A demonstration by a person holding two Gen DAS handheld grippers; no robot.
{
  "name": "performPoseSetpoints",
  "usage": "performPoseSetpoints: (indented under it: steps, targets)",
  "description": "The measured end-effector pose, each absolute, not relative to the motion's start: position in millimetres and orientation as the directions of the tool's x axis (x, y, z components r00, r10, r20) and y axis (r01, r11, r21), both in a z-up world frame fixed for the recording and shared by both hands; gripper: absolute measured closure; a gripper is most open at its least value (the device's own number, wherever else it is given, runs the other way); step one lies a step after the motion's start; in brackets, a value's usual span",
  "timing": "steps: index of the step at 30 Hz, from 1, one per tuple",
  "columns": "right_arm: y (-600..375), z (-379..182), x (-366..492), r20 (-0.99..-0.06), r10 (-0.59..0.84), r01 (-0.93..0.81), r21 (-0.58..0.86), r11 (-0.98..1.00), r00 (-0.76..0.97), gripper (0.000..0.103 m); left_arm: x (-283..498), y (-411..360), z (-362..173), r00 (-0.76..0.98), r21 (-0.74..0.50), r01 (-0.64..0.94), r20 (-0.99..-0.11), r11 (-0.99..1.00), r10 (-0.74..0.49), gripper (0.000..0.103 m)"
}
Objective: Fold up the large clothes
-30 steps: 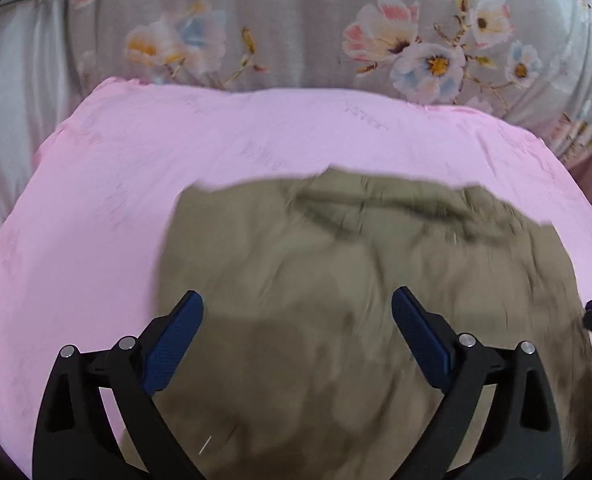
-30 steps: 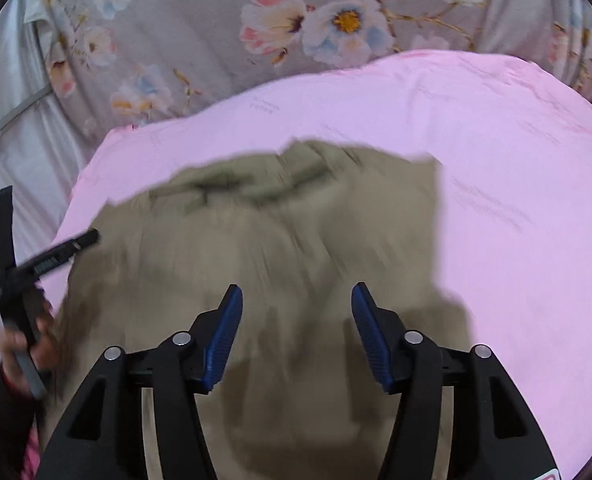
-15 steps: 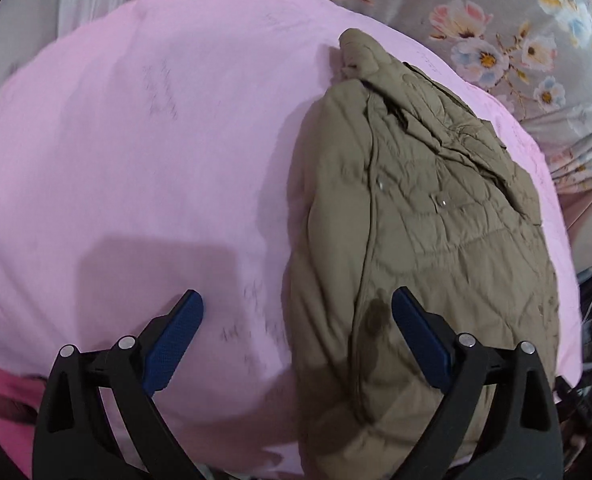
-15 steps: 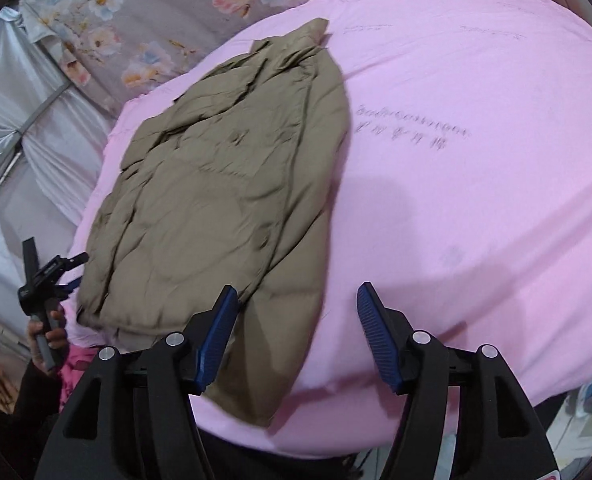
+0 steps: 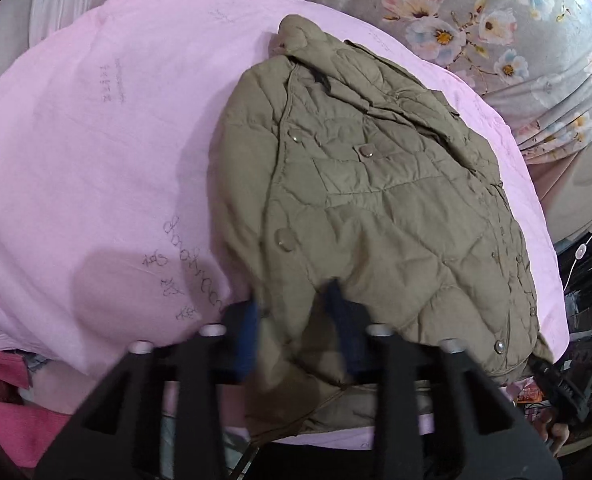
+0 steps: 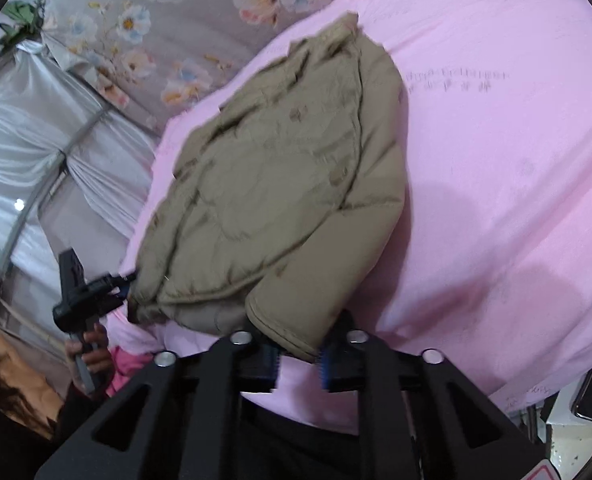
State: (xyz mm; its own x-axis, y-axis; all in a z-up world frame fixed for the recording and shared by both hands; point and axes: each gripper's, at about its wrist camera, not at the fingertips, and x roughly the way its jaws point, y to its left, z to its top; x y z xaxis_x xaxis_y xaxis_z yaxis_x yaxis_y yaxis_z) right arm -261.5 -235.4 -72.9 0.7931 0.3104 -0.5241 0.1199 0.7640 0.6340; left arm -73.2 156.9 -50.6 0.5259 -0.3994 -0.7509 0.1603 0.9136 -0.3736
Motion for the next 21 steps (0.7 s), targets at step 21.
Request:
performPoseSetpoints:
  steps: [21]
  targets:
    - [-290,126,-150,-0.195,0.094,0.003,0.447,0.894,0.976,0.097,-4,141,136,0.764,-0.329,0.337,-0.452,0.882,-0.46,0.098]
